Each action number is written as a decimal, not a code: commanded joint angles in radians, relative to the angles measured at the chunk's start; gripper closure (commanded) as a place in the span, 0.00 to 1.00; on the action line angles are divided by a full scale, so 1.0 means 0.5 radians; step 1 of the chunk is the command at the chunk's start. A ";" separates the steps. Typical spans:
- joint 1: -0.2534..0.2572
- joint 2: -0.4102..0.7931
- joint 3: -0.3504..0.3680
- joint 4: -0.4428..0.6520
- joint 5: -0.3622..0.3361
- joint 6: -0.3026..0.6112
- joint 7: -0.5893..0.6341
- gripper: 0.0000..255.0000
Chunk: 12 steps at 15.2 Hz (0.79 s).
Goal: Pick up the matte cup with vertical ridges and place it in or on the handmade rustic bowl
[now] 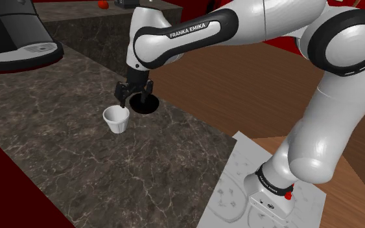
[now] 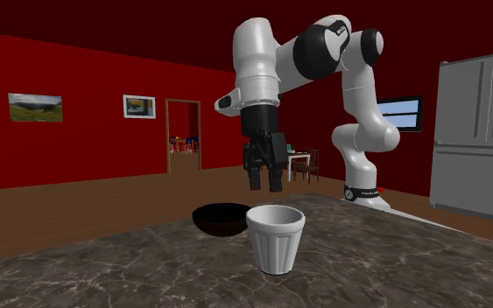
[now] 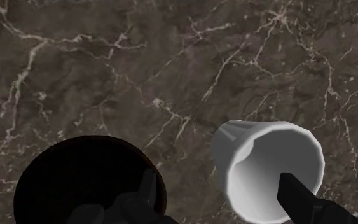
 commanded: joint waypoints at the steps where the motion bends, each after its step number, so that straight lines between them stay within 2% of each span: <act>1: 0.030 0.124 0.007 0.134 -0.030 0.008 0.038 0.00; 8: 0.056 0.224 0.007 0.082 -0.044 0.162 0.047 0.00; 12: 0.058 0.233 0.007 0.079 -0.046 0.175 0.048 0.00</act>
